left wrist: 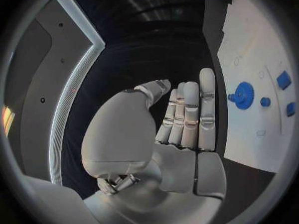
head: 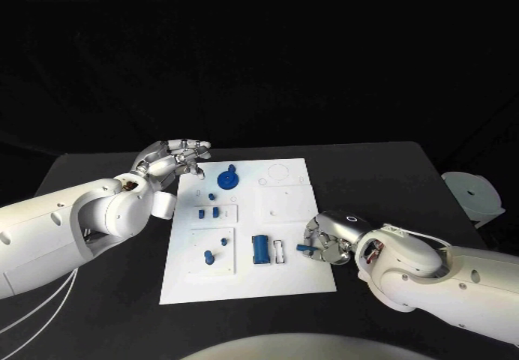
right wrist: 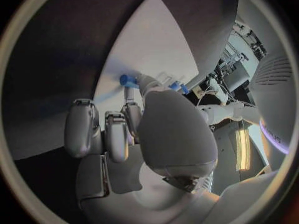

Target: Assemble the parts on the task board

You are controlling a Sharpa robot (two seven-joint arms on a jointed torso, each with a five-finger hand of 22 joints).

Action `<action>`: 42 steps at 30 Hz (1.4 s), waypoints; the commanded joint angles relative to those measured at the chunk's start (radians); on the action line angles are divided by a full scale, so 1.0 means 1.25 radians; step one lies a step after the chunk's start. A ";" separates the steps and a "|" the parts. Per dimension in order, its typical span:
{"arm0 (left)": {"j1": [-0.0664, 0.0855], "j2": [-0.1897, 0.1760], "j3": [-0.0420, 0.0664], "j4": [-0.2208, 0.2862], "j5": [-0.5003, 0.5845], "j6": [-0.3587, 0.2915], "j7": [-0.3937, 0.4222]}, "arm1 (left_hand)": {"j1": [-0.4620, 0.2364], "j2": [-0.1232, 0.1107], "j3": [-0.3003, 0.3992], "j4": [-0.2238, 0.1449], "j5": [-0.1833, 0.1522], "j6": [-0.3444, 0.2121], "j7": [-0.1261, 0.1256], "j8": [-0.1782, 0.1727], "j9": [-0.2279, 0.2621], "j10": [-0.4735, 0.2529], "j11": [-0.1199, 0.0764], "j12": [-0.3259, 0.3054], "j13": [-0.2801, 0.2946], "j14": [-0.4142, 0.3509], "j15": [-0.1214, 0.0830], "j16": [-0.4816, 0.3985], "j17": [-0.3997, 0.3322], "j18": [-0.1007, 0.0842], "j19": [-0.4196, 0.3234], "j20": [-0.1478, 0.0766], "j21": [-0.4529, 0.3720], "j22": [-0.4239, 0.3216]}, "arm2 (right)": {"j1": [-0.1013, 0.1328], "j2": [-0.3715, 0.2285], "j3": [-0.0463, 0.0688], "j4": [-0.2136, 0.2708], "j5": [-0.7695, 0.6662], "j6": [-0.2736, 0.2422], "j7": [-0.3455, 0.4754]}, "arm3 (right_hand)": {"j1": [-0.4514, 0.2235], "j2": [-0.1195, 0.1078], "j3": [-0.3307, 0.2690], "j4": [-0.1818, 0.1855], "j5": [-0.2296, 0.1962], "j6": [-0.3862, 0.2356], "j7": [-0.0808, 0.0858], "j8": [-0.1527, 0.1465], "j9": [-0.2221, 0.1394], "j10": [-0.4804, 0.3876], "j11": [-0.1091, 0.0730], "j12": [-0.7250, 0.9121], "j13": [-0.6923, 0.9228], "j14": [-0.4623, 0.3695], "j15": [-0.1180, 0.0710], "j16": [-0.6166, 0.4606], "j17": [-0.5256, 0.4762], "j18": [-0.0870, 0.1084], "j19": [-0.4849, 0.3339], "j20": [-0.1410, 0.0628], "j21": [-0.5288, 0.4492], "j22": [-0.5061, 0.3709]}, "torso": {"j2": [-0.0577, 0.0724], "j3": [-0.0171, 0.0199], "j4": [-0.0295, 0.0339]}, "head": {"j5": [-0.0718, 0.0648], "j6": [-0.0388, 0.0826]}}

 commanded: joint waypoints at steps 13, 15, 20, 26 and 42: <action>0.000 0.001 0.001 0.003 -0.002 0.011 0.008 | -0.003 0.000 -0.002 0.002 0.004 -0.006 0.003 0.004 -0.001 -0.007 0.000 0.006 0.001 -0.007 -0.002 0.002 -0.001 0.012 0.000 0.005 -0.005 -0.001 | -0.002 -0.003 -0.008 0.025 0.083 -0.063 -0.021 | -0.090 -0.032 0.235 -0.121 0.059 -0.019 -0.003 0.046 0.053 0.014 -0.005 0.007 0.025 0.067 -0.004 0.003 0.130 -0.011 0.013 -0.008 0.014 0.142 | 0.000 -0.0008 0.0002 | 0.001 0.000; 0.000 0.001 0.001 0.003 -0.002 0.011 0.008 | -0.003 0.000 -0.002 0.002 0.004 -0.006 0.003 0.004 -0.001 -0.007 0.000 0.006 0.001 -0.007 -0.002 0.002 -0.001 0.012 0.000 0.005 -0.005 -0.001 | 0.000 -0.001 -0.008 0.029 0.117 -0.084 -0.013 | -0.096 -0.033 0.241 -0.124 0.060 -0.020 -0.003 0.047 0.056 0.014 -0.005 0.007 0.025 0.067 -0.004 0.003 0.130 -0.011 0.013 -0.008 0.013 0.142 | 0.000 -0.0007 0.0001 | 0.001 0.000; 0.000 0.000 0.001 0.004 -0.002 0.011 0.008 | -0.003 0.000 -0.002 0.002 0.004 -0.006 0.003 0.004 -0.001 -0.007 0.000 0.006 0.001 -0.007 -0.002 0.002 -0.001 0.012 0.000 0.005 -0.005 -0.001 | 0.002 0.007 -0.008 0.036 0.182 -0.121 0.005 | -0.113 -0.035 0.252 -0.131 0.059 -0.023 -0.003 0.051 0.062 0.015 -0.005 0.007 0.026 0.067 -0.004 0.003 0.130 -0.011 0.012 -0.008 0.012 0.143 | 0.001 0.0000 0.0007 | 0.002 -0.001; 0.000 0.000 0.001 0.005 -0.002 0.011 0.008 | -0.003 0.000 -0.002 0.002 0.004 -0.006 0.003 0.004 -0.001 -0.007 0.000 0.006 0.001 -0.007 -0.002 0.002 -0.001 0.012 0.000 0.005 -0.005 -0.001 | 0.003 0.023 -0.008 0.035 0.247 -0.128 0.016 | -0.128 -0.034 0.257 -0.133 0.056 -0.024 -0.004 0.053 0.065 0.016 -0.005 0.008 0.027 0.067 -0.004 0.003 0.130 -0.011 0.013 -0.008 0.011 0.143 | 0.000 -0.0001 0.0003 | 0.003 -0.002; 0.000 -0.001 0.001 0.006 -0.002 0.012 0.007 | -0.003 0.000 -0.002 0.002 0.004 -0.006 0.003 0.004 -0.001 -0.007 0.000 0.006 0.001 -0.007 -0.002 0.002 -0.001 0.012 0.000 0.005 -0.005 -0.001 | -0.005 0.074 -0.008 -0.006 0.317 -0.091 0.017 | -0.259 -0.036 0.234 -0.079 0.035 -0.014 -0.005 0.050 0.066 0.019 -0.005 0.014 0.032 0.069 -0.004 0.005 0.136 -0.011 0.014 -0.007 0.009 0.146 | 0.001 0.0004 0.0002 | 0.005 -0.003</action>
